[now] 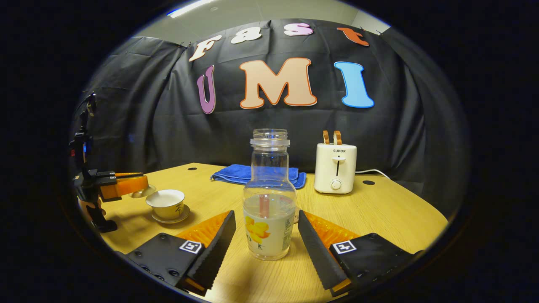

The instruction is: Open the teacup lid with one hand, grasp the water bottle and pour water into the teacup with the other hand; after pouring, place the water bottle on the coaster and then close the teacup lid.

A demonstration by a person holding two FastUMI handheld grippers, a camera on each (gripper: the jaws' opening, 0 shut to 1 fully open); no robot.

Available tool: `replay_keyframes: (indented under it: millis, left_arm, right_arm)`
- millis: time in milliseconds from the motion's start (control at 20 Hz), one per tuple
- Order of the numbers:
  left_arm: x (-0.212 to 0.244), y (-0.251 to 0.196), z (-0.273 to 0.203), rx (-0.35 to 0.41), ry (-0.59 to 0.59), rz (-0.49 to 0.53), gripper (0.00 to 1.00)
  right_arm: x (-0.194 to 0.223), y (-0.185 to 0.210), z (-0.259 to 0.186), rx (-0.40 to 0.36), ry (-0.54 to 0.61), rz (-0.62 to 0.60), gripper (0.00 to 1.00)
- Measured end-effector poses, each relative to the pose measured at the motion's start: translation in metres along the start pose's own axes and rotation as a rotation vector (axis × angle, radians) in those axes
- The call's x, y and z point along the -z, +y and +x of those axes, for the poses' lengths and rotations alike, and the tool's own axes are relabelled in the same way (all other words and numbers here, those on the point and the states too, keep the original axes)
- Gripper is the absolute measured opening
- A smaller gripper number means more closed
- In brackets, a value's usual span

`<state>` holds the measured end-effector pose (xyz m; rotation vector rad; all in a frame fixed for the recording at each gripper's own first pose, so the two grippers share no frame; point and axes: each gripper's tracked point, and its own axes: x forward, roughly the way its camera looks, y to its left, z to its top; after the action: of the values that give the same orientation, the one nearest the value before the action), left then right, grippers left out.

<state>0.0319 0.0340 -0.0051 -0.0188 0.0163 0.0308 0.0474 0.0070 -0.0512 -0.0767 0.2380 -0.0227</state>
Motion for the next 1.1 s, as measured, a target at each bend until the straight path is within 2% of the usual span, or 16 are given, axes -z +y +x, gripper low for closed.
replay_keyframes:
  millis: [150, 350, 400, 550, 700, 1000, 1100]
  left_arm:
    - [-0.001, 0.006, -0.005, -0.003, -0.005, 0.002, 0.28]
    - [-0.001, 0.014, -0.009, -0.011, -0.012, -0.002, 0.28]
    - [-0.001, 0.017, -0.010, -0.013, -0.015, 0.001, 0.28]
    - [-0.001, 0.024, -0.014, -0.018, -0.019, -0.003, 0.28]
    - [-0.002, 0.031, -0.016, -0.028, -0.023, -0.002, 0.28]
    - [-0.001, 0.040, -0.018, -0.043, -0.020, -0.003, 0.28]
    - [-0.001, 0.043, -0.018, -0.047, -0.022, -0.002, 0.28]
  right_arm:
    - [0.005, 0.001, 0.007, 0.006, 0.032, -0.020, 0.95]
    - [0.008, 0.004, 0.013, 0.027, 0.060, -0.060, 0.93]
    - [0.007, 0.003, 0.015, 0.037, 0.060, -0.072, 0.96]
    - [0.008, 0.002, 0.015, 0.050, 0.063, -0.082, 0.84]
    - [0.003, 0.003, 0.016, 0.061, 0.062, -0.116, 0.82]
    - [-0.024, 0.003, 0.017, 0.117, 0.025, -0.421, 0.80]
    - [-0.034, 0.012, 0.019, 0.112, 0.009, -0.515, 0.80]
